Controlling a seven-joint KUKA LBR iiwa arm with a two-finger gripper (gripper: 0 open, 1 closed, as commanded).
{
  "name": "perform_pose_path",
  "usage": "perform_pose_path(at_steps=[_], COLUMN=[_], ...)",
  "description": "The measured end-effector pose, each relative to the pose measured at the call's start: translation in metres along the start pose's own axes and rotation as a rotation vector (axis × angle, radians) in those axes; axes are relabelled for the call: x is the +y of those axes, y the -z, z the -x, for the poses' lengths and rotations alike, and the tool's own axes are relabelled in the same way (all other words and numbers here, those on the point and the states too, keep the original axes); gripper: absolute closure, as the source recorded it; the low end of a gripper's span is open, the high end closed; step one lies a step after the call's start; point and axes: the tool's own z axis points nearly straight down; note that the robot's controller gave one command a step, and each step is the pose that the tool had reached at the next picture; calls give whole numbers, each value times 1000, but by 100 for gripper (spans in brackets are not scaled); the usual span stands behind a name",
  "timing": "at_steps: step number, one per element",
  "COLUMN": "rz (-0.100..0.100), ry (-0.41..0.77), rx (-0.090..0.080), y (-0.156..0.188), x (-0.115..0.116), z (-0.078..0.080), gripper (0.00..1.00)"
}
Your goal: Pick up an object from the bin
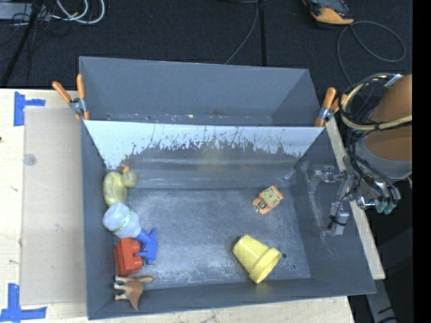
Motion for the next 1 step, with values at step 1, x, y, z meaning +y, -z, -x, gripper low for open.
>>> perform_pose_path(at_steps=[1], rz=[-2], ry=[3], rx=[-7], y=[4], x=[1], z=[1], gripper=[0])
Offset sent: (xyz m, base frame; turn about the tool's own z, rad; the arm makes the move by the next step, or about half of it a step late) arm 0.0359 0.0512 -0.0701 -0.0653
